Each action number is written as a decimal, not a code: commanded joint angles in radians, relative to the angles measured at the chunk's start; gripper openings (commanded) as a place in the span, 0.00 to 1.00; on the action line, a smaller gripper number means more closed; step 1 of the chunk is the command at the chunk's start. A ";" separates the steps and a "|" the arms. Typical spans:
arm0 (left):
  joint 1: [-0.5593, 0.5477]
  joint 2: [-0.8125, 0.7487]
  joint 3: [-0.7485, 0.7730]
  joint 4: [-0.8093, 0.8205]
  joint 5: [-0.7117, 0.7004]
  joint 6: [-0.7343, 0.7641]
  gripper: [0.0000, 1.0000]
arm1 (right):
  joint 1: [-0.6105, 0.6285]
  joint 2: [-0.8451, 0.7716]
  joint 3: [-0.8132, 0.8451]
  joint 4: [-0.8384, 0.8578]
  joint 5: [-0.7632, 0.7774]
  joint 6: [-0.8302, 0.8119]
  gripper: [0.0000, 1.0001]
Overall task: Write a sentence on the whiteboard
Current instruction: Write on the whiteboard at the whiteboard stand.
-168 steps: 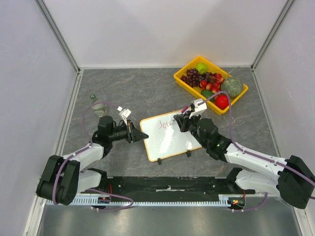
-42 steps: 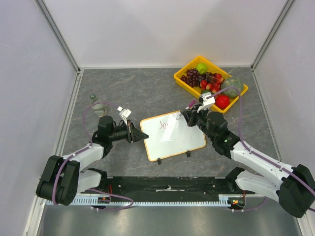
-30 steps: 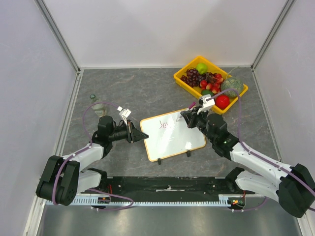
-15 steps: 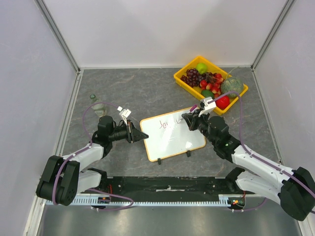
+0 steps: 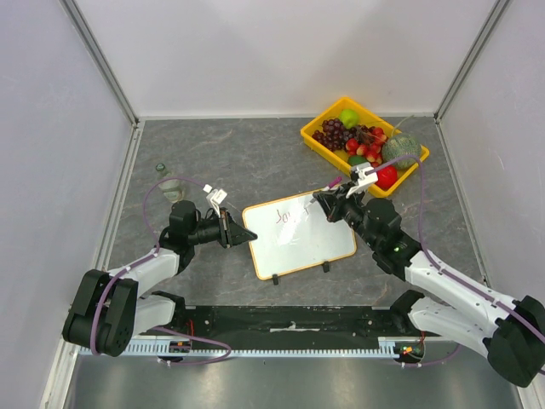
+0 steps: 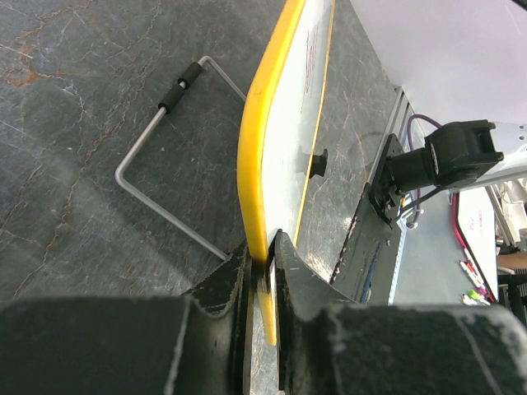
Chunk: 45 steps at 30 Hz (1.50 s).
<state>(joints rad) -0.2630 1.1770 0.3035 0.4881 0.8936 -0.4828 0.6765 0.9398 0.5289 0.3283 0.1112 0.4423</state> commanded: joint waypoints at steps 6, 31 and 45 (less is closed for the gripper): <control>0.001 -0.016 -0.006 0.029 -0.010 0.027 0.02 | -0.003 0.059 0.072 0.057 0.035 -0.005 0.00; 0.002 -0.017 -0.007 0.032 -0.012 0.026 0.02 | -0.008 0.017 0.069 0.038 0.061 0.001 0.00; 0.001 -0.020 -0.009 0.029 -0.013 0.029 0.02 | -0.018 0.079 0.062 0.097 0.067 0.022 0.00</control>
<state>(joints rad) -0.2634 1.1751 0.3012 0.4881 0.8936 -0.4828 0.6640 1.0130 0.5598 0.3454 0.1585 0.4469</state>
